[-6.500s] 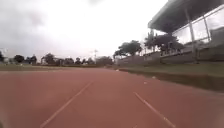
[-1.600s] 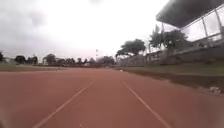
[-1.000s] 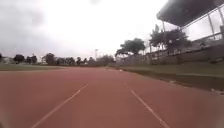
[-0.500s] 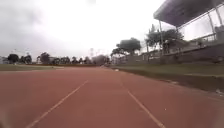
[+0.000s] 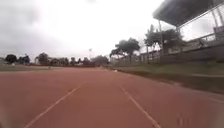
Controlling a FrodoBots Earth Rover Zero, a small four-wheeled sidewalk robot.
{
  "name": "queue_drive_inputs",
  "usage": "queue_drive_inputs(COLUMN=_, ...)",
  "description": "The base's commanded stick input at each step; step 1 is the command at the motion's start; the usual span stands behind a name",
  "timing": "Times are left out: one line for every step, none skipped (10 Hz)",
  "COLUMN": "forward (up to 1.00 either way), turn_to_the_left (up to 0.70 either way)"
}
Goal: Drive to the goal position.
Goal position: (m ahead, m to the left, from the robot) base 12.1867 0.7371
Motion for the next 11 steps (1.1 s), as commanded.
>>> queue_drive_inputs(forward=0.70, turn_to_the_left=-0.28)
queue_drive_inputs(forward=0.70, turn_to_the_left=-0.35)
queue_drive_inputs(forward=0.70, turn_to_the_left=-0.35)
queue_drive_inputs(forward=0.70, turn_to_the_left=-0.02)
queue_drive_inputs(forward=0.70, turn_to_the_left=0.00)
queue_drive_inputs(forward=0.70, turn_to_the_left=0.00)
queue_drive_inputs(forward=0.70, turn_to_the_left=0.00)
queue_drive_inputs(forward=0.70, turn_to_the_left=0.00)
queue_drive_inputs(forward=0.70, turn_to_the_left=0.00)
queue_drive_inputs(forward=0.70, turn_to_the_left=0.00)
queue_drive_inputs(forward=0.70, turn_to_the_left=0.00)
